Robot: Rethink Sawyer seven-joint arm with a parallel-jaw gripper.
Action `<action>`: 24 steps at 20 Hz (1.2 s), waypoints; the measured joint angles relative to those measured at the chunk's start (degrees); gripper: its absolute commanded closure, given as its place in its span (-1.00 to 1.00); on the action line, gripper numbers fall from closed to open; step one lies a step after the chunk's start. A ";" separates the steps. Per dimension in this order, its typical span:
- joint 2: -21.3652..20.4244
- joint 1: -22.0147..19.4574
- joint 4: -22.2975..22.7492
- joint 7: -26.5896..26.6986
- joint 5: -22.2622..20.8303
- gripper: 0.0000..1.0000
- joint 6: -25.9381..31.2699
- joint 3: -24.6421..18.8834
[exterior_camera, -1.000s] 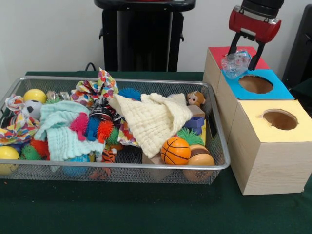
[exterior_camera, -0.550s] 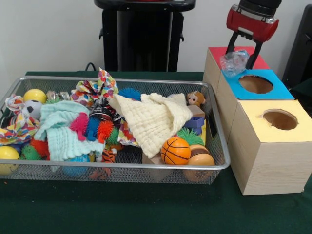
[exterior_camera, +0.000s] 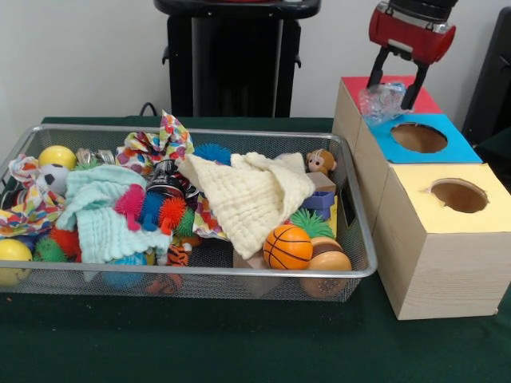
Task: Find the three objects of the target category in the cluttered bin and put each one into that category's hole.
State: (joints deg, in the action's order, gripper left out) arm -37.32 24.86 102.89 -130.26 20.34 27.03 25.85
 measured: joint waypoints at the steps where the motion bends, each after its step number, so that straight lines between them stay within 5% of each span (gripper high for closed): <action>1: 0.02 -0.26 -0.36 0.00 0.00 -1.00 0.05 -0.01; 11: 1.40 -3.58 -5.70 0.00 0.05 -1.00 0.08 -0.69; 24: 4.54 -2.88 -9.91 0.00 1.05 -1.00 0.08 -0.94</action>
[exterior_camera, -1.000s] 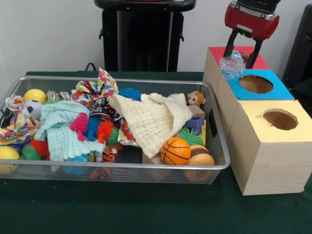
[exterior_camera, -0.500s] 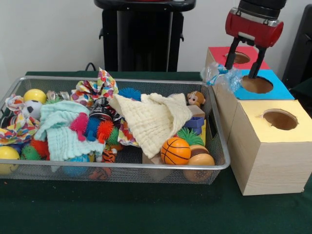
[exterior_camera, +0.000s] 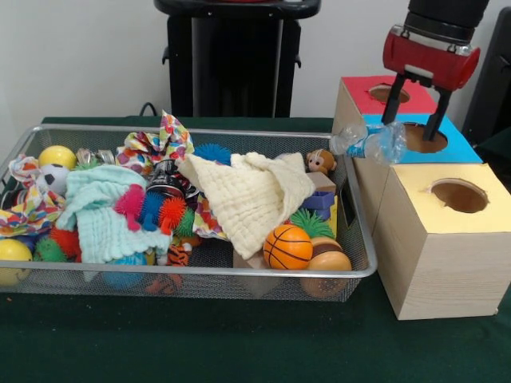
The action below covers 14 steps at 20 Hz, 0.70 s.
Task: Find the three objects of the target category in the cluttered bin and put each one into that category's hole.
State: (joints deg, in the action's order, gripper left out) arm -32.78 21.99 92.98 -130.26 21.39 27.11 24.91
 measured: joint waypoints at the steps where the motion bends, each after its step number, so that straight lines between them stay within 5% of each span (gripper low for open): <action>1: 0.06 0.21 -0.06 0.00 0.12 -1.00 0.00 0.01; 14: 1.20 2.26 -1.87 0.00 1.17 -1.00 0.01 0.07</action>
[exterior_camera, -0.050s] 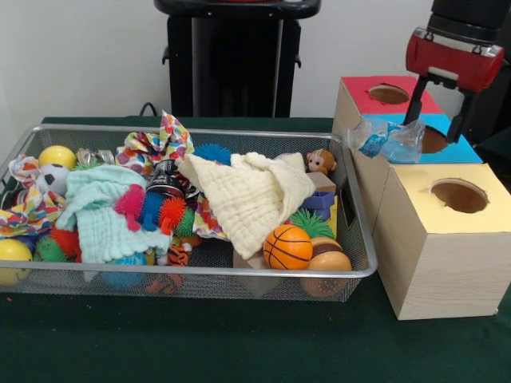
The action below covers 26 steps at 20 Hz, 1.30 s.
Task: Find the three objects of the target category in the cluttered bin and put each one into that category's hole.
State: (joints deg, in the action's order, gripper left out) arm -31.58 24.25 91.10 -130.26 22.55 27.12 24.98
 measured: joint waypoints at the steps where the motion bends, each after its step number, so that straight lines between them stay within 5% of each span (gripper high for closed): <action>1: 0.23 0.16 -0.31 0.00 0.19 -1.00 -0.01 0.06; 26: 4.60 6.92 -1.01 -3.35 7.27 -1.00 0.01 1.15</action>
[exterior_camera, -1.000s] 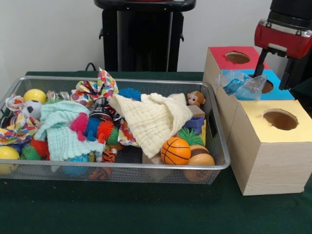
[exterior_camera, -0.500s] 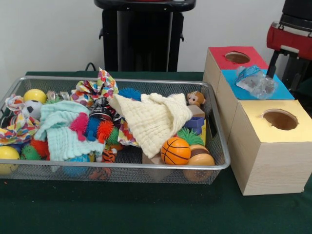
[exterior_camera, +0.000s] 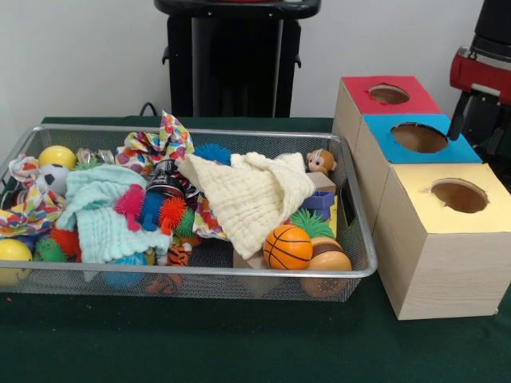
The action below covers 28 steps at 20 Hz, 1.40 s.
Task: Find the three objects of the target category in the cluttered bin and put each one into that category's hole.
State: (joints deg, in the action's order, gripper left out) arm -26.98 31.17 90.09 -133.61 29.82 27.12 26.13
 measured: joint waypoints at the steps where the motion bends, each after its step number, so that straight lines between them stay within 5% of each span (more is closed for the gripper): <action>1: -0.02 -0.03 0.10 -0.32 0.27 -1.00 -0.01 0.02; 8: -0.32 -0.01 0.38 -0.98 0.92 -1.00 0.41 0.15; 14: -1.38 -0.35 -0.32 -0.98 0.21 -1.00 7.13 2.60; 20: -4.35 -3.78 -1.58 -0.98 -3.68 -1.00 16.14 4.92; 28: -5.99 -11.93 -1.52 -0.98 -7.35 -1.00 12.79 4.67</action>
State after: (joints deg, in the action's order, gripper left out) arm -32.97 19.24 88.57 -134.60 22.47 39.91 30.79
